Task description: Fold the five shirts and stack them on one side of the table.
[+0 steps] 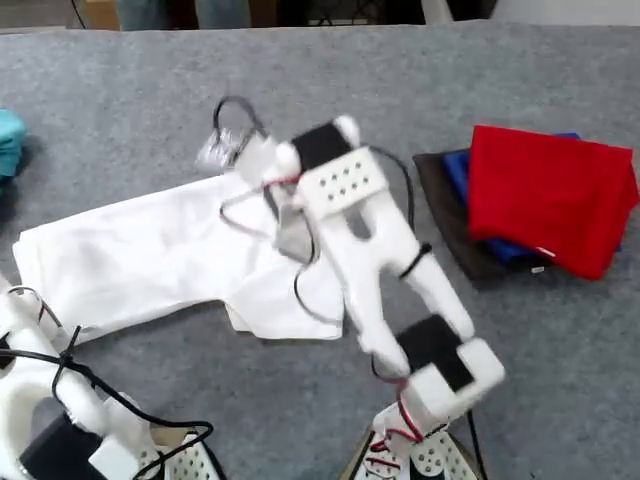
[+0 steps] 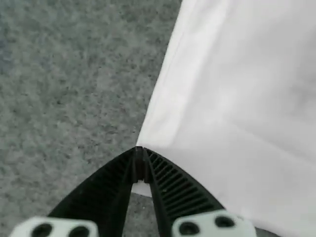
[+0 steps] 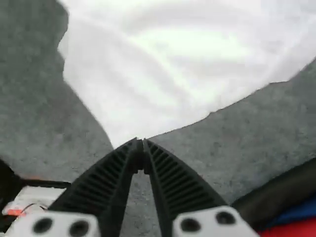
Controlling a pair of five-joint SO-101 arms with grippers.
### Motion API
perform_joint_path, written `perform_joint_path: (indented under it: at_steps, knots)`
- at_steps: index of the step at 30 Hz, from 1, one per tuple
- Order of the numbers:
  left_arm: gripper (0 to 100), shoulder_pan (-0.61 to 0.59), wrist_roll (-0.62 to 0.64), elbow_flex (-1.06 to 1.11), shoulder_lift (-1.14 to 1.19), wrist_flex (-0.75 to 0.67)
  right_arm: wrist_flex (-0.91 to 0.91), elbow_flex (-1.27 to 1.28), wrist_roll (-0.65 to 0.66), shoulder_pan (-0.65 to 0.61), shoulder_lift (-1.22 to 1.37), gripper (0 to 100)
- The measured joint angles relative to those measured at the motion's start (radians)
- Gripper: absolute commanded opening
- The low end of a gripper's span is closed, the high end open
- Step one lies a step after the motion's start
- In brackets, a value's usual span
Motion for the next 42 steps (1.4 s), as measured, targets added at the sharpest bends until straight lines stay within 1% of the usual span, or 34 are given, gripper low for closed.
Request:
perform_joint_path:
  at_steps: [2,3,6,8,12,15,19,26,30,33,34,36,39,40,42]
  knots:
    - [3,-0.003,0.000,-0.003,0.000,-0.002,-0.055,0.117,0.021,-0.034,-0.064,21.4]
    - [3,-0.006,0.006,-0.014,0.000,-0.002,-0.080,0.170,0.034,-0.051,-0.095,23.9]
    - [3,-0.026,0.077,-0.071,0.000,-0.002,-0.133,0.319,0.095,-0.115,-0.147,24.3]
    - [3,-0.037,0.140,-0.121,0.000,-0.009,-0.170,0.394,0.109,-0.144,-0.163,24.4]
    - [3,-0.038,0.253,-0.153,0.000,-0.086,-0.290,0.522,0.123,-0.167,-0.164,24.7]
    - [3,-0.038,0.278,-0.152,0.000,-0.132,-0.384,0.614,0.123,-0.199,-0.164,24.7]
    - [3,-0.063,0.293,-0.152,0.000,-0.103,-0.517,0.727,0.123,-0.212,-0.164,24.7]
    - [3,-0.078,0.316,-0.152,0.000,-0.083,-0.643,0.796,0.123,-0.218,-0.147,24.5]
    - [3,-0.078,0.316,-0.152,0.000,-0.083,-0.704,0.795,0.123,-0.218,-0.066,24.3]
    - [3,-0.078,0.316,-0.152,0.000,-0.083,-0.706,0.761,0.123,-0.219,-0.008,24.3]
    - [3,-0.078,0.316,-0.152,0.000,-0.083,-0.698,0.744,0.123,-0.219,0.005,23.5]
    - [3,-0.078,0.316,-0.152,0.000,-0.083,-0.690,0.721,0.123,-0.216,0.026,17.6]
    - [3,-0.091,0.316,-0.152,0.000,-0.083,-0.690,0.695,0.124,-0.212,0.044,2.1]
    - [3,-0.101,0.316,-0.152,0.000,-0.083,-0.692,0.681,0.124,-0.210,0.052,1.1]
    - [3,-0.118,0.316,-0.152,0.000,-0.083,-0.701,0.652,0.124,-0.199,0.069,3.3]
